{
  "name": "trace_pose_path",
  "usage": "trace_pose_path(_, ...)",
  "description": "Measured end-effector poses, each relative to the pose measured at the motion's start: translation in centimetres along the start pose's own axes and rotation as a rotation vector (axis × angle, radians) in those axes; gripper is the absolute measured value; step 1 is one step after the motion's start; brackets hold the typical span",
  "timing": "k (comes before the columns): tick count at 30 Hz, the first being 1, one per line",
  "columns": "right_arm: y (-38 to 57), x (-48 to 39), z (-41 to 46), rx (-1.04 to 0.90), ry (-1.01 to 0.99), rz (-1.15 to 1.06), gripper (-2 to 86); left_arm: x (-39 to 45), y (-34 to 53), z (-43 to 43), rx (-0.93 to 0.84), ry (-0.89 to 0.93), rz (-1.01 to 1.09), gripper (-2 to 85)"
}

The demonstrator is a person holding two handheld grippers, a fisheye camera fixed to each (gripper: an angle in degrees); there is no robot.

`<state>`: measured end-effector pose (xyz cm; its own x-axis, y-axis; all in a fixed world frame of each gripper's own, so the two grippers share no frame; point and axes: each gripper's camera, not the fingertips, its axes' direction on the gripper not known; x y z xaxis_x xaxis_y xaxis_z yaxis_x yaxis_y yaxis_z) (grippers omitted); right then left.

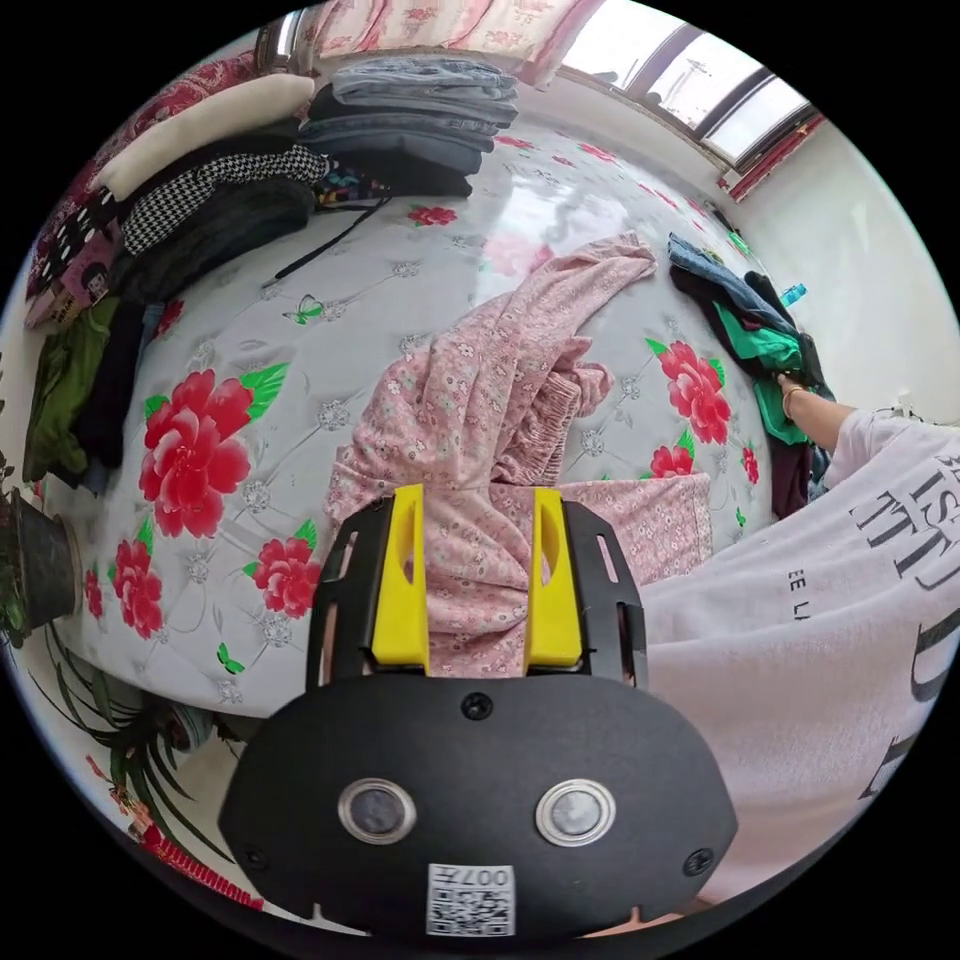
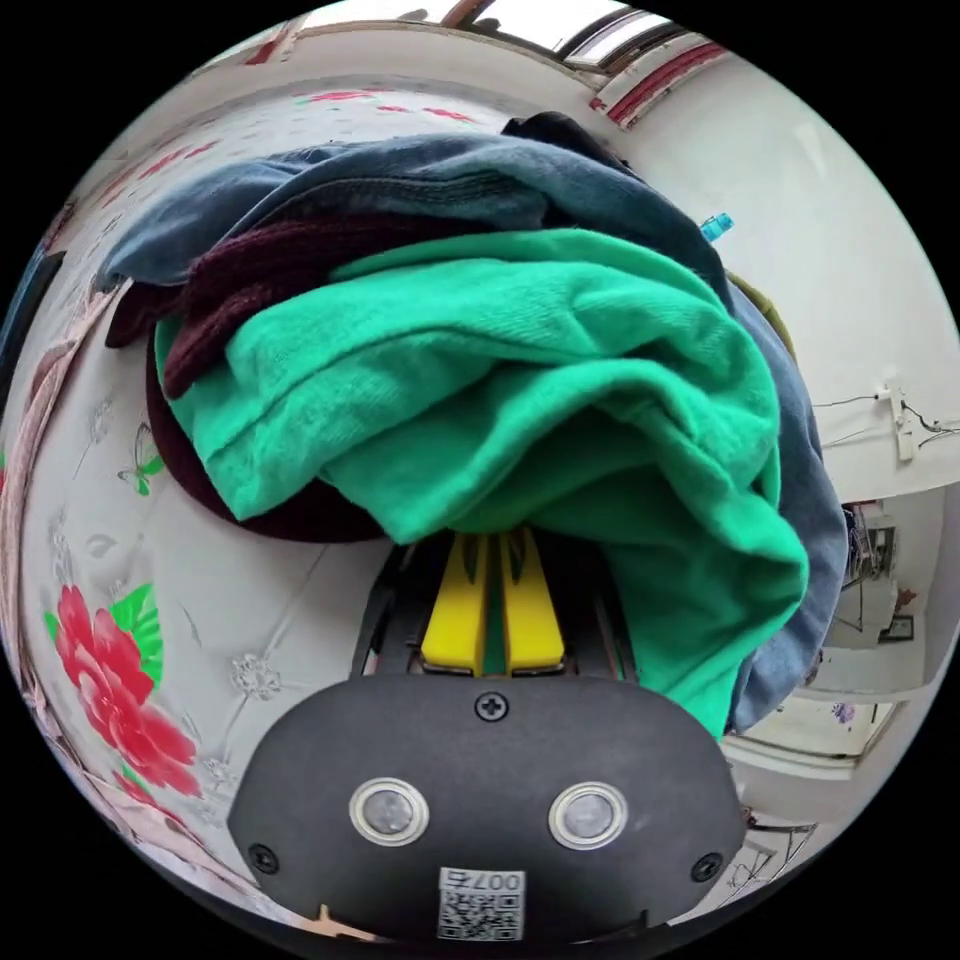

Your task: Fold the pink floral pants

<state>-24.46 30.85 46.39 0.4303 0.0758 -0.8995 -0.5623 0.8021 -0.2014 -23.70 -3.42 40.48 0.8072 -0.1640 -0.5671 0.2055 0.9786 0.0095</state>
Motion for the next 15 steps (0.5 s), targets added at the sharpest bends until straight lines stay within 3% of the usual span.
trace_pose_path(3,2.1,-2.2,-1.0,0.038,0.057,-0.009,-0.1,-0.3,-0.7,-0.9,0.060,0.009,0.000,15.8)
trace_pose_path(6,9.4,-5.6,-4.8,0.219,-0.014,-0.101,0.1,-0.4,-2.9,-0.9,0.114,0.056,0.039,16.0)
trace_pose_path(8,17.0,-8.6,-8.3,0.336,-0.268,-0.223,0.5,0.1,-4.9,-0.4,0.126,0.093,0.089,16.1)
trace_pose_path(11,25.2,-12.9,-11.3,0.317,-0.628,-0.473,1.9,1.9,-8.4,2.9,0.036,0.103,0.208,15.5)
trace_pose_path(15,32.7,-16.9,-13.8,0.258,-0.803,-0.735,4.9,1.8,-10.4,7.6,-0.169,0.133,0.124,8.4)
